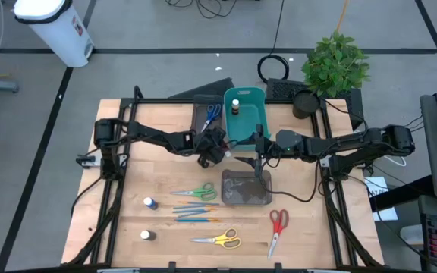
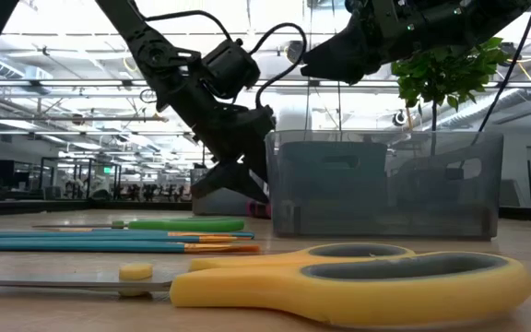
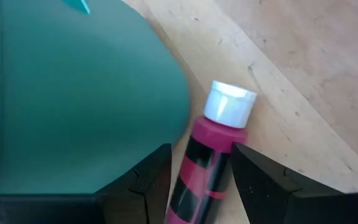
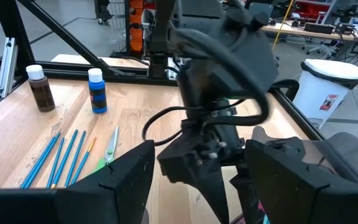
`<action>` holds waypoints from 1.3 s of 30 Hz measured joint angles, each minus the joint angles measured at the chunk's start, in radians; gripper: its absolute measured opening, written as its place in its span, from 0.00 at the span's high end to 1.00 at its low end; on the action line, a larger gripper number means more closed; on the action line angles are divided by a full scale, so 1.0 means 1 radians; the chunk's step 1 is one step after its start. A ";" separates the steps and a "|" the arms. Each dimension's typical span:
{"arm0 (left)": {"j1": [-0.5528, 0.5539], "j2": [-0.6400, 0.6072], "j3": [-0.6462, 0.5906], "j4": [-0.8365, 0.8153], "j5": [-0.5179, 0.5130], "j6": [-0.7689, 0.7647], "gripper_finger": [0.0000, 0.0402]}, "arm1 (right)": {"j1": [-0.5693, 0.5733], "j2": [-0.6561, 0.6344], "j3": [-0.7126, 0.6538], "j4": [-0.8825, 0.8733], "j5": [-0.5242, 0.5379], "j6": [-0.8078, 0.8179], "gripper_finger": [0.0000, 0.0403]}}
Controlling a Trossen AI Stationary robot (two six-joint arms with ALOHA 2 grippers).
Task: Pick & Place Paint Supplies
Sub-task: Put the pink paint bottle into the green bin
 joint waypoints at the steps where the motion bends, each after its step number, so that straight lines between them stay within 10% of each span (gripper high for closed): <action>1: 0.007 0.000 0.000 -0.001 0.016 -0.009 0.57 | 0.000 0.000 0.000 0.000 0.000 0.000 0.40; 24: 0.045 0.001 0.003 -0.135 0.143 -0.089 0.57 | 0.000 0.000 0.000 0.000 0.000 -0.004 0.40; 39: -0.108 -0.155 0.000 -0.336 -0.025 -0.187 0.57 | 0.000 0.000 0.000 0.000 -0.001 -0.004 0.40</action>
